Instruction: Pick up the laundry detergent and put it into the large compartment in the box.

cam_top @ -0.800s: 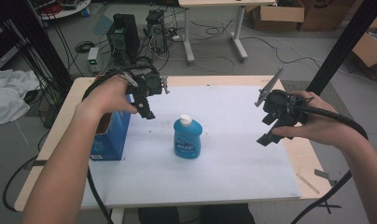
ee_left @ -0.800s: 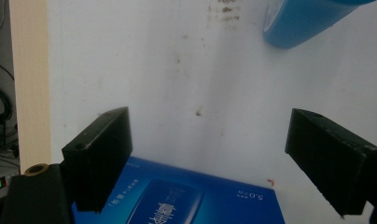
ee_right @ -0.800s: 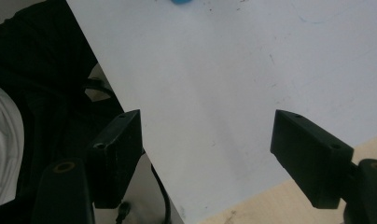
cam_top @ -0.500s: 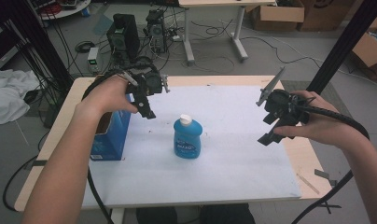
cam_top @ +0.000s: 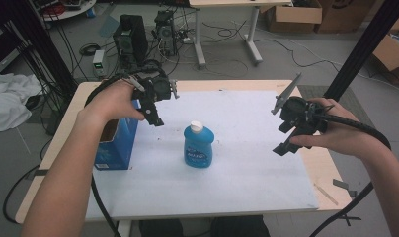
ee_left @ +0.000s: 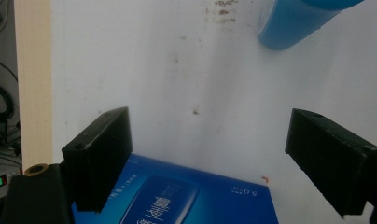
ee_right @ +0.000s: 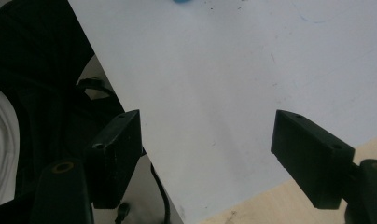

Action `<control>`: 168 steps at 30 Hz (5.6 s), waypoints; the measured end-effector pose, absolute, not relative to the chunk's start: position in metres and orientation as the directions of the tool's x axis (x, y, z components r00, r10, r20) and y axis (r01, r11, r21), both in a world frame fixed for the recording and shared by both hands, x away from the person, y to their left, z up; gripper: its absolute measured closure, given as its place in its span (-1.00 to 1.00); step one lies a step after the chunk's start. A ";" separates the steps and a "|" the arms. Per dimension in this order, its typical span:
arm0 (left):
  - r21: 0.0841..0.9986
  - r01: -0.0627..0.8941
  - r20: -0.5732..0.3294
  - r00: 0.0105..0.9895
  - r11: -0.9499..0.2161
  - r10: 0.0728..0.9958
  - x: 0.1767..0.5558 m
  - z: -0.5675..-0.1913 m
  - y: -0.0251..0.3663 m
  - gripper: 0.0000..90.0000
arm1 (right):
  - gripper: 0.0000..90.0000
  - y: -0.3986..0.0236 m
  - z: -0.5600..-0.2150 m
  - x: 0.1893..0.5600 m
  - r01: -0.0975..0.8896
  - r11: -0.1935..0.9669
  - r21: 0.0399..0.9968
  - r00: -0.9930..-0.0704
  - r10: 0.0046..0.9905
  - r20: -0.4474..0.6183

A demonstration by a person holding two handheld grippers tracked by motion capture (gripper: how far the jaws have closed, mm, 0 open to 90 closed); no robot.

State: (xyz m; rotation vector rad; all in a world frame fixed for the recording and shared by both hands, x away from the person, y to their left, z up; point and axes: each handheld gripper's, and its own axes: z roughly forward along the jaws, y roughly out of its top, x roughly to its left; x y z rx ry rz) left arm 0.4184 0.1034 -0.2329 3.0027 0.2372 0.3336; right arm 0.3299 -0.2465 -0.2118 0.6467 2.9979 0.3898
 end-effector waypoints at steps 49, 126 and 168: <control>0.158 -0.004 0.146 0.989 -0.987 0.019 0.387 -0.220 0.034 -0.73 | -0.46 -0.253 -0.214 0.328 0.393 0.883 0.259 -0.914 0.406 0.002; 0.071 0.016 0.087 0.996 -0.997 0.022 0.395 -0.288 -0.003 -0.62 | -0.46 -0.259 -0.223 0.324 0.393 0.885 0.249 -0.915 0.404 0.010; 0.057 -0.008 0.044 0.999 -0.998 -0.006 0.396 -0.290 -0.006 -0.28 | -0.46 -0.259 -0.227 0.324 0.390 0.889 0.238 -0.918 0.397 0.022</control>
